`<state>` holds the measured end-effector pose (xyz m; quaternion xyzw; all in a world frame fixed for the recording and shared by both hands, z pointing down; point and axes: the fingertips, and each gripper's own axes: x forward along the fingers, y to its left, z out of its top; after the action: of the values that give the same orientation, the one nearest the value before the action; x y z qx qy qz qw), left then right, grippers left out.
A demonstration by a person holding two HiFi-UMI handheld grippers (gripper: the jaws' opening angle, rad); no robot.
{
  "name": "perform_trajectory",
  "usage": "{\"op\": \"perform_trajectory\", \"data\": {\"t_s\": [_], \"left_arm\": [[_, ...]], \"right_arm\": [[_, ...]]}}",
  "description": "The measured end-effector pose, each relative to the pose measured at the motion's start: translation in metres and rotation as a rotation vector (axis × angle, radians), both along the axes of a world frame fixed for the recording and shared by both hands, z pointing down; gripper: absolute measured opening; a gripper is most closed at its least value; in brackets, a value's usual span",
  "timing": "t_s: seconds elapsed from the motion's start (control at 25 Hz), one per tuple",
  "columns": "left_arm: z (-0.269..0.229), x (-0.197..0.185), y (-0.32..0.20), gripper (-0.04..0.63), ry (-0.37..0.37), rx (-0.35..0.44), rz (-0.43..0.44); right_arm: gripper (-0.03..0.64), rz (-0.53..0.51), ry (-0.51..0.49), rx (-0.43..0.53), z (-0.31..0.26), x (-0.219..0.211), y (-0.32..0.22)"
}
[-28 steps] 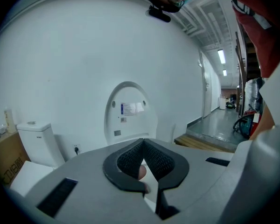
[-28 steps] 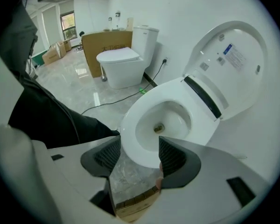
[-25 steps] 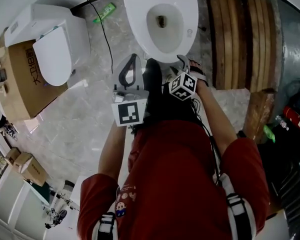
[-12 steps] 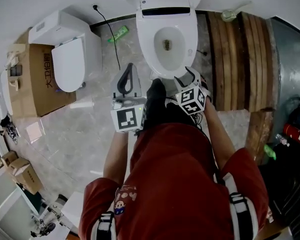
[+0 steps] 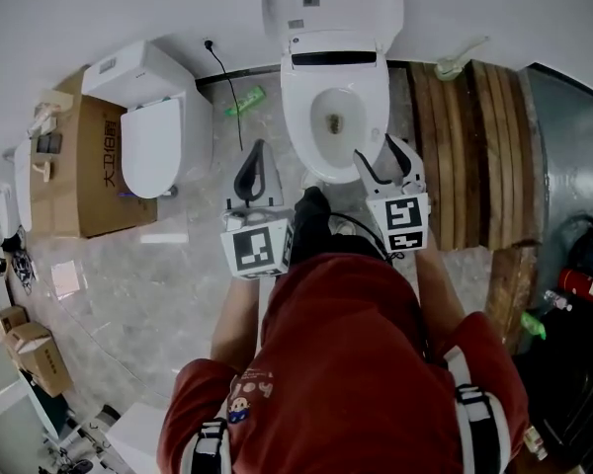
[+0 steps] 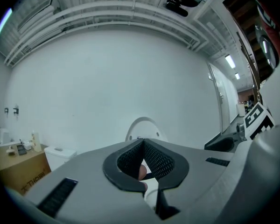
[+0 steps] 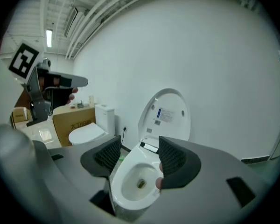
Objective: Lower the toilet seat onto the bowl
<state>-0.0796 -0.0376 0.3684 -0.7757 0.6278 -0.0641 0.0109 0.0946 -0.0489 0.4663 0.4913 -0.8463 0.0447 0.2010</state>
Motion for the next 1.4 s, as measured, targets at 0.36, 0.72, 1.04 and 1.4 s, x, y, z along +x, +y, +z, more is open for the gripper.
{"op": "perform_trajectory", "data": {"t_s": [0.36, 0.72, 1.04, 1.4], "left_arm": [[-0.052, 0.002, 0.011, 0.011, 0.002, 0.084, -0.018], [-0.089, 0.008, 0.017, 0.011, 0.035, 0.148, -0.013], [-0.097, 0.016, 0.018, 0.011, 0.053, 0.175, 0.008], [-0.096, 0.022, 0.02, 0.011, 0.054, 0.172, 0.021]], "right_arm": [[0.241, 0.068, -0.121, 0.307, -0.125, 0.015, 0.004], [0.241, 0.098, -0.129, 0.421, -0.173, 0.026, 0.013], [0.136, 0.097, -0.121, 0.435, -0.175, 0.021, 0.013], [0.023, 0.124, -0.139, 0.414, -0.175, 0.022, 0.015]]}}
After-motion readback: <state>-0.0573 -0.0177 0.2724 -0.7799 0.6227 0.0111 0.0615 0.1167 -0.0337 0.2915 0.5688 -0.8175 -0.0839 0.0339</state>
